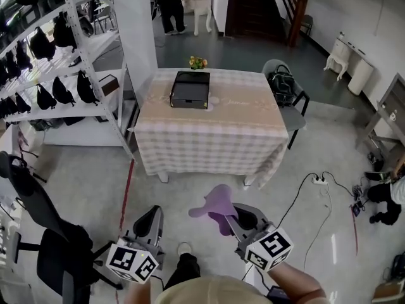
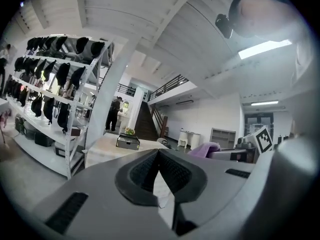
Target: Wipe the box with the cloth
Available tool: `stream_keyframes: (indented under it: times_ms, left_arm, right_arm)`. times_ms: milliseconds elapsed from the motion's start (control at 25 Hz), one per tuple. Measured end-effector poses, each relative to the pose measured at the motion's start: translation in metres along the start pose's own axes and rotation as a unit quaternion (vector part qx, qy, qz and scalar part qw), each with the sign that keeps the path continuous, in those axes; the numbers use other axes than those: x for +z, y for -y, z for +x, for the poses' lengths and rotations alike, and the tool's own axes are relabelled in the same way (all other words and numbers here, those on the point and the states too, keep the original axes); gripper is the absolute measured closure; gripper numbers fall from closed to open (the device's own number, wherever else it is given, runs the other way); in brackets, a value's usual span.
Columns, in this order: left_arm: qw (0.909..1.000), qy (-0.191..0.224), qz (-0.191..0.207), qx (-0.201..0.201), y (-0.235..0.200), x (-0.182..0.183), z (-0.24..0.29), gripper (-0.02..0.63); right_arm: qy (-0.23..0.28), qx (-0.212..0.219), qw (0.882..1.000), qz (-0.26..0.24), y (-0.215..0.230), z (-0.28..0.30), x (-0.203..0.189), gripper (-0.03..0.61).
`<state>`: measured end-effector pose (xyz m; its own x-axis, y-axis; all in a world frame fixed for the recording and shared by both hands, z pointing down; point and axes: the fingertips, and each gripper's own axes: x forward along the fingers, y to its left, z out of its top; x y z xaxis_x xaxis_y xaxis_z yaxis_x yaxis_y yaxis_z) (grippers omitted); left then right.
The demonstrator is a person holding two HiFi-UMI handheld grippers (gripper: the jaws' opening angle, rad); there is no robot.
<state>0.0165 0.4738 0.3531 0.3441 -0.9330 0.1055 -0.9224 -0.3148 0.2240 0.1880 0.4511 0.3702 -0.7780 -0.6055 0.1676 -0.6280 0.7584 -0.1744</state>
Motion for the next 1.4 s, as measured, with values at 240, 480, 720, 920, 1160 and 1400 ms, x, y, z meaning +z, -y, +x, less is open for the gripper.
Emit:
stream_keyframes:
  times_ms: [240,480,720,920,1160,1400]
  left_arm:
    - [0.9996,-0.01,-0.005,-0.025,-0.062,0.017,0.041,0.598]
    - [0.999,-0.032,-0.014,-0.028,-0.113,0.022,0.072,0.598]
    - [0.9978,-0.038,-0.012,-0.054,-0.143,0.029,0.099,0.598]
    - [0.9975,-0.042,-0.017,-0.055,-0.16,0.029,0.113,0.598]
    - [0.9993,-0.029,-0.005,-0.026,-0.183,0.039,0.138,0.598]
    - [0.9998,-0.014,0.008,-0.013,-0.213,0.044,0.197,0.598]
  right_arm:
    - [-0.004,-0.011,1.0,0.006,0.009,0.069,0.014,0.522]
    - [0.0,-0.012,1.0,0.007,0.014,0.127,0.021,0.523]
    - [0.005,-0.017,1.0,0.019,0.017,0.167,0.026,0.522]
    - [-0.011,-0.02,1.0,0.012,0.025,0.186,0.026,0.522]
    - [0.001,-0.026,1.0,-0.005,0.066,0.219,0.043,0.522]
    - [0.032,-0.014,0.999,-0.026,0.13,0.279,0.07,0.522]
